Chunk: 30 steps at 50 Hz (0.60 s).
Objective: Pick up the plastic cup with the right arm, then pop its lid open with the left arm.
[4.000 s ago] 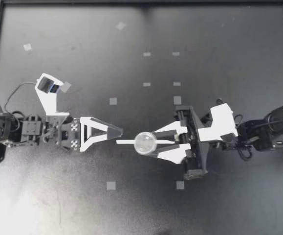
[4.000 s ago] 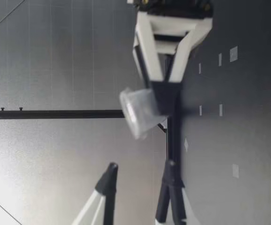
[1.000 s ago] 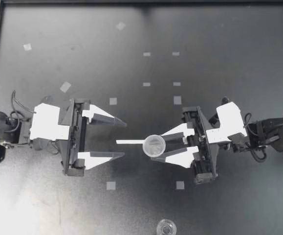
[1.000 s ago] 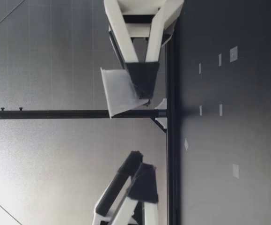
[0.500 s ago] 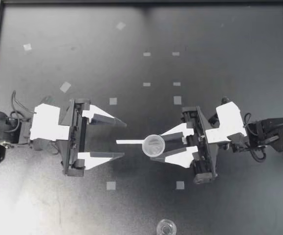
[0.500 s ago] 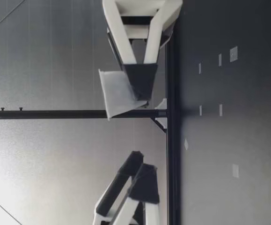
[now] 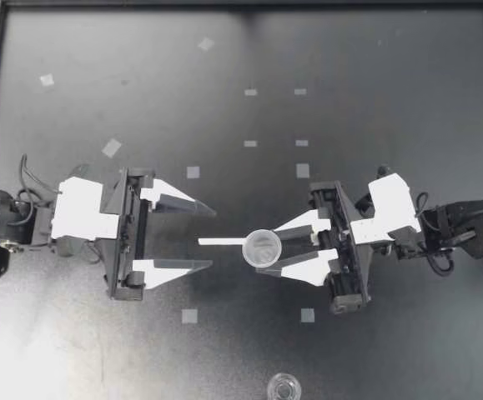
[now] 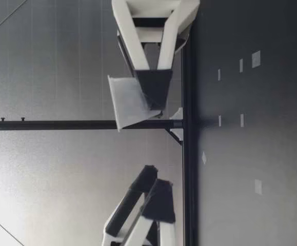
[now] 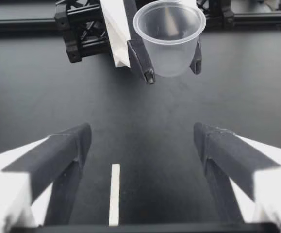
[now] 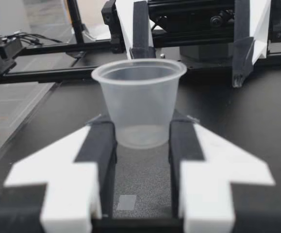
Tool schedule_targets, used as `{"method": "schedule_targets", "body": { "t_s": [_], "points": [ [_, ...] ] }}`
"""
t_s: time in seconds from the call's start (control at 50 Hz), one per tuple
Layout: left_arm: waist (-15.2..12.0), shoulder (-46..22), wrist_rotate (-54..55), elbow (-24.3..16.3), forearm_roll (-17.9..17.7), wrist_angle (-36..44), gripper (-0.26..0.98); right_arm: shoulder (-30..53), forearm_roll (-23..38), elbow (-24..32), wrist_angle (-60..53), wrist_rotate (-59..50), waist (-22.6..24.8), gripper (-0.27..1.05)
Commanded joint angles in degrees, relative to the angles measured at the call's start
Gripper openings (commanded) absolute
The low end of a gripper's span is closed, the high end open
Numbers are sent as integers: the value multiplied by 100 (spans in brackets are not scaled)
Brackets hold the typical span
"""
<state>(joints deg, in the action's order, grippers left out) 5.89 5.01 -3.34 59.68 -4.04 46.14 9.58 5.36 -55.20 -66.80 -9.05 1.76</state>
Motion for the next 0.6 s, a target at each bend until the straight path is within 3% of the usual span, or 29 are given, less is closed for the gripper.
{"method": "schedule_targets", "body": {
  "t_s": [0.0,0.58],
  "points": [
    [9,123,-9,-53,18,26,75,-79,9,97,-26,9,-35,15],
    [9,123,-9,-53,62,26,75,-105,9,97,70,9,-35,15]
  ]
}}
